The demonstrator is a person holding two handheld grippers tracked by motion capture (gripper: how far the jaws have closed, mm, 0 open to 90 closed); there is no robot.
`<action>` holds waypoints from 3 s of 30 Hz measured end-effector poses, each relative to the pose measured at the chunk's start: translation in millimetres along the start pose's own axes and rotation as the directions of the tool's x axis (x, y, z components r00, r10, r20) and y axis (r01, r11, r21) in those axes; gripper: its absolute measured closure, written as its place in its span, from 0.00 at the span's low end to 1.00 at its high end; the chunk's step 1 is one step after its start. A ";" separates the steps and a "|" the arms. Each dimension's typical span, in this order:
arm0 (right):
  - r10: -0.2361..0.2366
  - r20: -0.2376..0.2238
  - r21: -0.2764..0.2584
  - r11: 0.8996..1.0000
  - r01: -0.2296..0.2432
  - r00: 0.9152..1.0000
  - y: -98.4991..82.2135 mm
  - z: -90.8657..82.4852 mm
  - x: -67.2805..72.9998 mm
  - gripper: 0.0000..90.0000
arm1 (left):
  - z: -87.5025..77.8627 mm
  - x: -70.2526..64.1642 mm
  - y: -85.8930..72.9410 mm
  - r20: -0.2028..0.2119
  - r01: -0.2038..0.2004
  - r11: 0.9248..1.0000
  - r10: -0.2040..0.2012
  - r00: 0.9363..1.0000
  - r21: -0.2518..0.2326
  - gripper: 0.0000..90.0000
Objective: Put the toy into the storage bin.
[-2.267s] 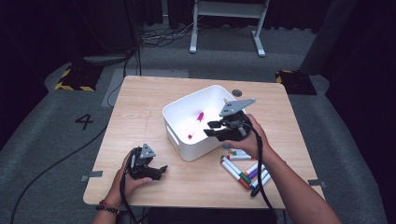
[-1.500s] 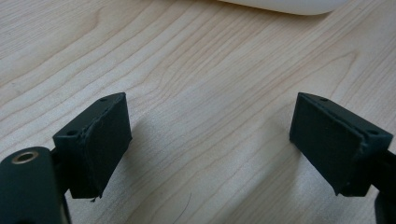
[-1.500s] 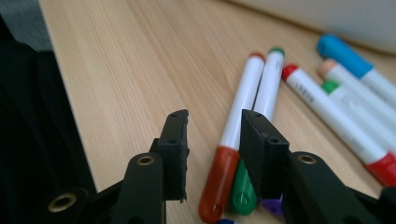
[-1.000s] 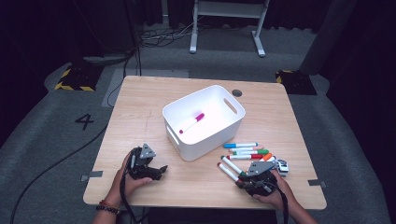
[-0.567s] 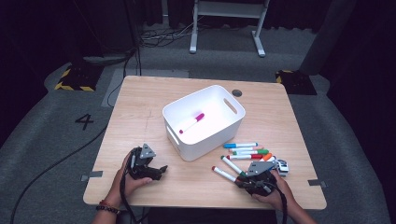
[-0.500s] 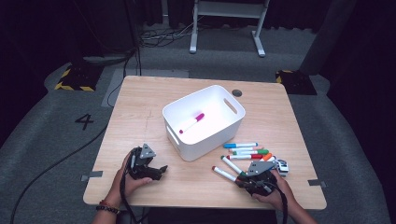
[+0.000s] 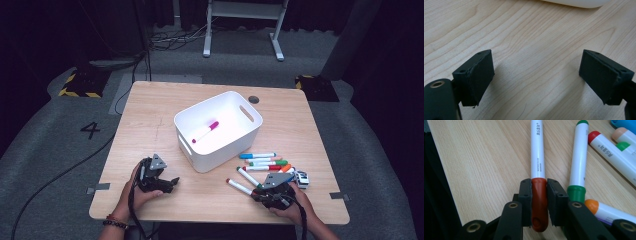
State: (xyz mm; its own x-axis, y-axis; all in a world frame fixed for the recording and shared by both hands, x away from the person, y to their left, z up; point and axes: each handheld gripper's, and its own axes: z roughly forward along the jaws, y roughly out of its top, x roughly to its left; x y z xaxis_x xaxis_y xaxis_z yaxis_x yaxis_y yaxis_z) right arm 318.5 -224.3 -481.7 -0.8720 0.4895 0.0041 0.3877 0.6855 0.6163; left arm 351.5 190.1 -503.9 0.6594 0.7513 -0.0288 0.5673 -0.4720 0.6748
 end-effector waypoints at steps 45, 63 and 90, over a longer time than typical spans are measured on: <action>-0.125 0.146 -0.301 0.939 0.165 0.981 145.7 -95.7 -27.5 0.84 | 0.0 0.2 0.1 -0.003 -0.002 1.000 0.002 1.000 -0.001 0.14; -0.103 0.067 -0.105 0.988 0.110 0.992 219.2 -14.2 -38.8 0.83 | 0.0 0.2 0.1 -0.003 -0.002 1.000 0.002 1.000 -0.001 0.14; -0.026 0.005 0.105 0.994 0.025 1.000 250.4 46.4 -26.9 0.76 | 0.0 0.4 0.1 -0.001 -0.004 1.000 0.004 1.000 -0.001 0.14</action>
State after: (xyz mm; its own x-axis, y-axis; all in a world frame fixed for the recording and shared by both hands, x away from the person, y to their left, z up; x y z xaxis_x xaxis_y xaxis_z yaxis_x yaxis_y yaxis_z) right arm 452.9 -40.8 -364.0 -0.8803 0.4742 -0.0158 0.3947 0.7504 0.5302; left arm 351.8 190.3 -503.8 0.6612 0.7497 -0.0258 0.5642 -0.4743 0.6758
